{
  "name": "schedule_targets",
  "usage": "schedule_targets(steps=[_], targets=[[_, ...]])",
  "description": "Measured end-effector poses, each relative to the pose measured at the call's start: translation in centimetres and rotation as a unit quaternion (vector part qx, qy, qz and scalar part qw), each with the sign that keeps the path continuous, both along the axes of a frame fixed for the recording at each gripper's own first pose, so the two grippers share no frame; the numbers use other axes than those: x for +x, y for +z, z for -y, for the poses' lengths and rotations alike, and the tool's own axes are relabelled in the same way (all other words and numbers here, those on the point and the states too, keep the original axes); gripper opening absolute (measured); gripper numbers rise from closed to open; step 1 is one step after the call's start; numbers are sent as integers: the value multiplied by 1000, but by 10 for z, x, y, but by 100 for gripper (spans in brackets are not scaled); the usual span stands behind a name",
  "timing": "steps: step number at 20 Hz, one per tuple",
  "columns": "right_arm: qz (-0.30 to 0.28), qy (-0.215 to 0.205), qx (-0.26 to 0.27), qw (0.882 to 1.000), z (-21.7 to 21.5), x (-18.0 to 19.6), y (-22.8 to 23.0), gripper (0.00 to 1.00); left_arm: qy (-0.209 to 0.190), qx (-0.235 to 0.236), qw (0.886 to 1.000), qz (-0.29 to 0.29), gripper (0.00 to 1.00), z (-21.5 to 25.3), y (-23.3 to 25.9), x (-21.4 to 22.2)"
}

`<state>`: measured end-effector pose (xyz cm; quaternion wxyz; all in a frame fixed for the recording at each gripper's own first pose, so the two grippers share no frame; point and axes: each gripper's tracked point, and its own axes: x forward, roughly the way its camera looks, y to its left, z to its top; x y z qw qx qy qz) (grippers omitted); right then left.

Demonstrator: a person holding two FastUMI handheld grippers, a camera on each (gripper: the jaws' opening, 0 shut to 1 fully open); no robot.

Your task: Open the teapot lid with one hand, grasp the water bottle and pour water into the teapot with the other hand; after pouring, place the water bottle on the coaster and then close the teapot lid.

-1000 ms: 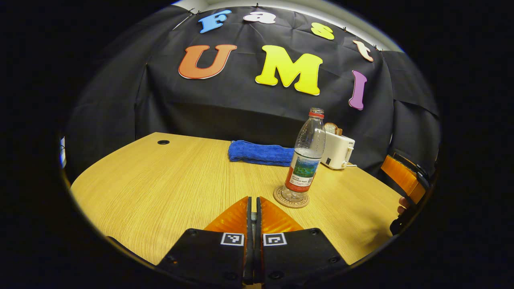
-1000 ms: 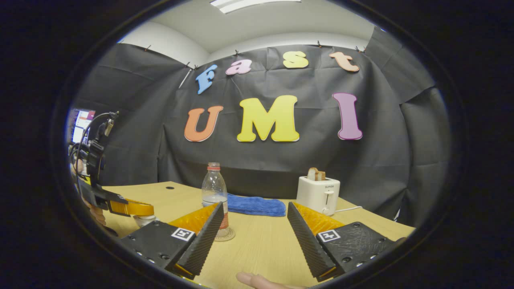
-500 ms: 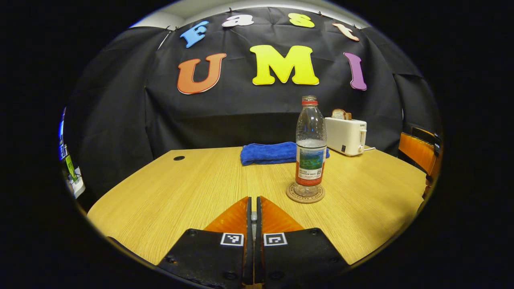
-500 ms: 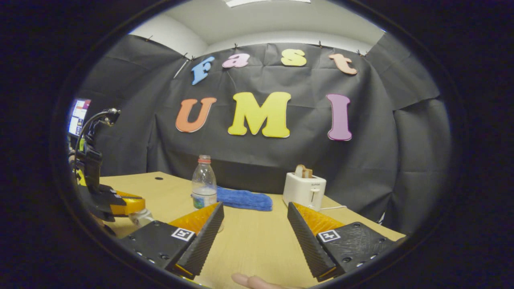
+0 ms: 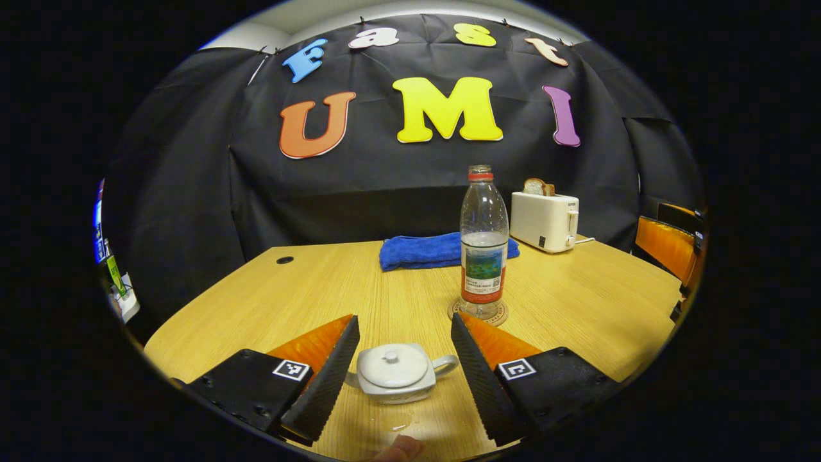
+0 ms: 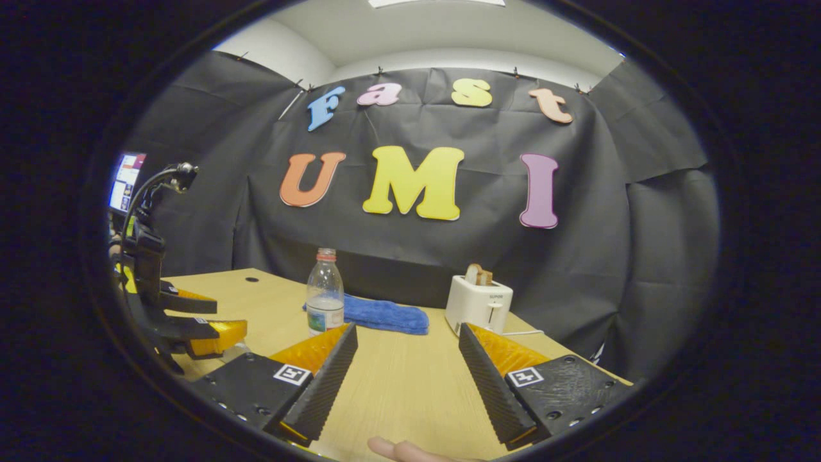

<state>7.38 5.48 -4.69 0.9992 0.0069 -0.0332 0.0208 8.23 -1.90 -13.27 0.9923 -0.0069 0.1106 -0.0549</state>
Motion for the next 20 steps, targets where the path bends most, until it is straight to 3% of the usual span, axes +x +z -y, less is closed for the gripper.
schedule_targets(steps=[10,20], targets=[[7,-16,-21,1000,7,-46,33,95,49,-54,995,70,91,-47,106,-61],[28,-49,-20,998,29,-89,64,98,45,-26,992,113,91,-46,147,-108]])
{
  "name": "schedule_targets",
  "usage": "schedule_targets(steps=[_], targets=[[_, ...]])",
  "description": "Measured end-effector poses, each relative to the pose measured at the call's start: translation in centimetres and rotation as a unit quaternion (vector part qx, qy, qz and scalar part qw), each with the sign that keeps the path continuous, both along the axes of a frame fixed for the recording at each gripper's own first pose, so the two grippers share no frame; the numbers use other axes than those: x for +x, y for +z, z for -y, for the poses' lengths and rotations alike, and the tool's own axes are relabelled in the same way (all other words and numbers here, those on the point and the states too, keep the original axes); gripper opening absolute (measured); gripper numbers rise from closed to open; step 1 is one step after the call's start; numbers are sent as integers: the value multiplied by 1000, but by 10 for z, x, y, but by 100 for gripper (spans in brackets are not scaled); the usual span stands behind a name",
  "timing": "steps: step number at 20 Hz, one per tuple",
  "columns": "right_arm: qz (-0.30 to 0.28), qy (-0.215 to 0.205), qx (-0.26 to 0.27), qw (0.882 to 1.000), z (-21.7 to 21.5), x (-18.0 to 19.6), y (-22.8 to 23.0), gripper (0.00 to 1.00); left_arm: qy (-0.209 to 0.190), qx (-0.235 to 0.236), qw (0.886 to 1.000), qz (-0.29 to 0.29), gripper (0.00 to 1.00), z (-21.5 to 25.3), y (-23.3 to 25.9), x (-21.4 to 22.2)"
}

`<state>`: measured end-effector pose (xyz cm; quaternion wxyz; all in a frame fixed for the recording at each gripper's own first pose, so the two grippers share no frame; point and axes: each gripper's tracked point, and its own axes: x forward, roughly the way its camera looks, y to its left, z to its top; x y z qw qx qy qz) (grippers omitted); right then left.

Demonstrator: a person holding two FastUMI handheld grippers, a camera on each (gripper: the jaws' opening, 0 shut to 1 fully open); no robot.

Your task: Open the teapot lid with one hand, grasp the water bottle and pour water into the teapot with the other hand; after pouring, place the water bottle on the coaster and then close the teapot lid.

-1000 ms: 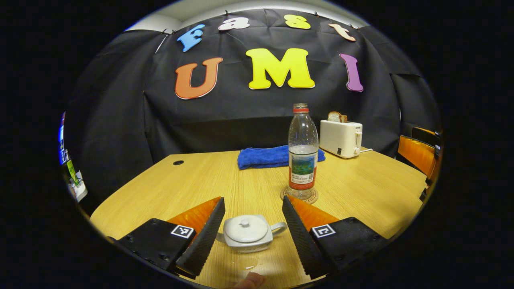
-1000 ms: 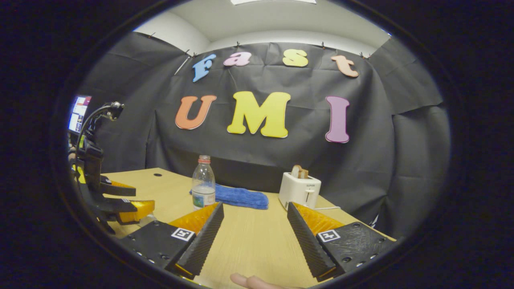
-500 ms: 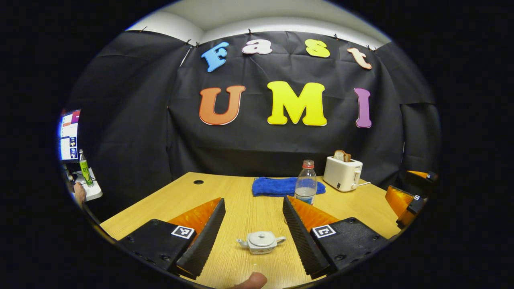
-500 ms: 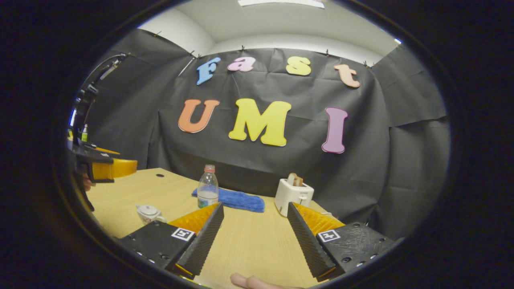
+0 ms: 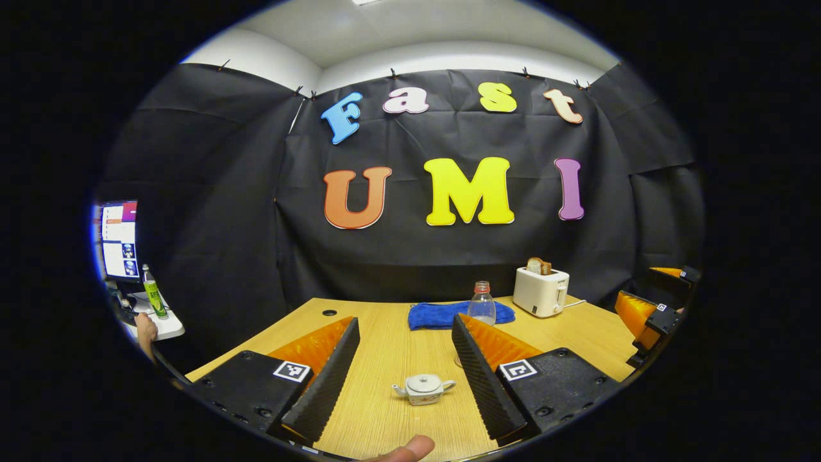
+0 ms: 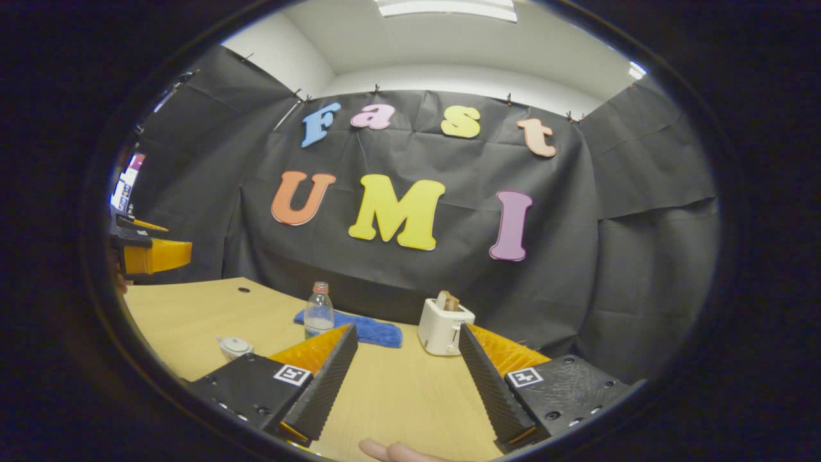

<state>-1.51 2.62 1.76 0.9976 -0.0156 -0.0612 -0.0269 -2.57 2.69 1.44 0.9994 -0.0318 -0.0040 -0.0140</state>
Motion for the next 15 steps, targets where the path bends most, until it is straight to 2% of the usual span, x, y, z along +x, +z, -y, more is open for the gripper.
schedule_targets(steps=[2,5,6,7,8,9,15], targets=[[-6,0,-2,1000,0,-1,-4,95,-1,14,1000,0,91,4,-3,1],[-17,2,-2,1000,2,2,-9,98,-6,26,1000,-9,91,12,-11,6],[-18,-1,-1,1000,6,3,-9,95,-7,27,1000,-12,91,15,-12,7],[-21,-5,1,1000,9,4,-10,98,-7,29,999,-14,91,16,-13,7],[-22,-8,0,1000,11,6,-11,95,-4,31,999,-16,91,15,-15,9],[-23,-13,0,1000,14,7,-11,98,-2,32,999,-18,91,12,-17,10],[-32,-18,-5,999,19,11,-15,98,2,27,999,-26,91,9,-21,14]])
